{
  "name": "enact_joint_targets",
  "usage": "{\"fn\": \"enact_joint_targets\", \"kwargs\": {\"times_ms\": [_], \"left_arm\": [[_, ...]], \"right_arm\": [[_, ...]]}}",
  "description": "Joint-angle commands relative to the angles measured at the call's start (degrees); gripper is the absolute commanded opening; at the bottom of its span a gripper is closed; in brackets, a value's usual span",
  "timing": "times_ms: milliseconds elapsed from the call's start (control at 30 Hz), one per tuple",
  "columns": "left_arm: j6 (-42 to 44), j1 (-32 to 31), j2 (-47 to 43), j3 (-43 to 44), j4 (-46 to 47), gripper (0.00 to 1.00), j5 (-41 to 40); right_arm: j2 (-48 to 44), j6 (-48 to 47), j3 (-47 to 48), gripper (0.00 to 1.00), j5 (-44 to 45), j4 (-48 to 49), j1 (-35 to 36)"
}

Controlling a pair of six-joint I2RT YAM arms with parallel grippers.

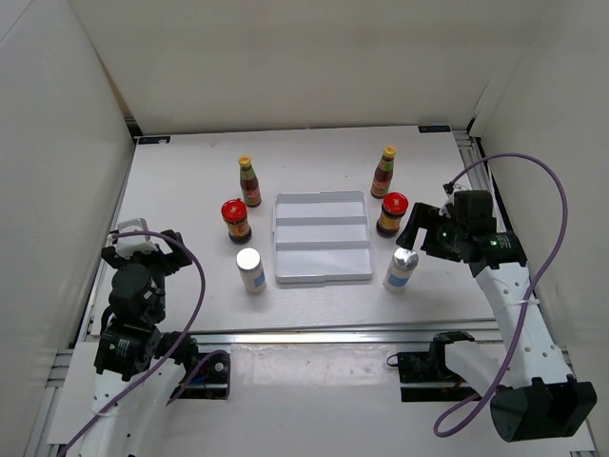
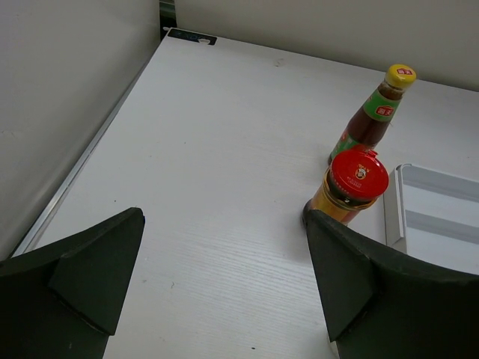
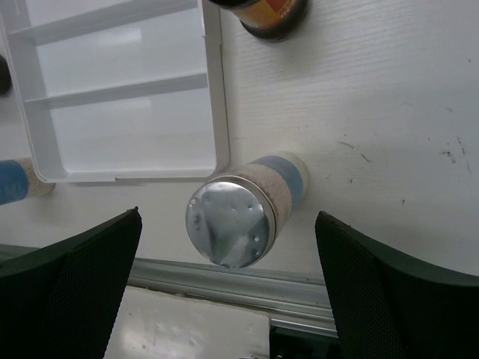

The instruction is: Organize the condiment bottles

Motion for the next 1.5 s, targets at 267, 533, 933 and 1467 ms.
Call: {"fn": "enact_joint_targets", "kwargs": {"times_ms": [267, 533, 933, 1467], "left_arm": [[-0.36, -0.17, 1.62, -0.66, 0.70, 1.00, 0.04], [-0.36, -0.17, 2.76, -0.66, 0.70, 1.00, 0.04], [-0.36, -0.17, 3.81, -0.66, 0.70, 1.00, 0.04], [-0.36, -0.17, 4.34, -0.66, 0.70, 1.00, 0.57]], "right_arm": [[4.46, 0.53, -7.33, 1.00, 2.08, 4.09, 2.97], [8.24, 1.06, -9.18, 1.00, 5.33, 6.82, 5.87], [12.03, 2.20, -7.51, 0.48, 7.88, 6.12, 7.54], [13.51, 0.09, 13.75, 0.10, 19.92, 0.75, 23.52]]}}
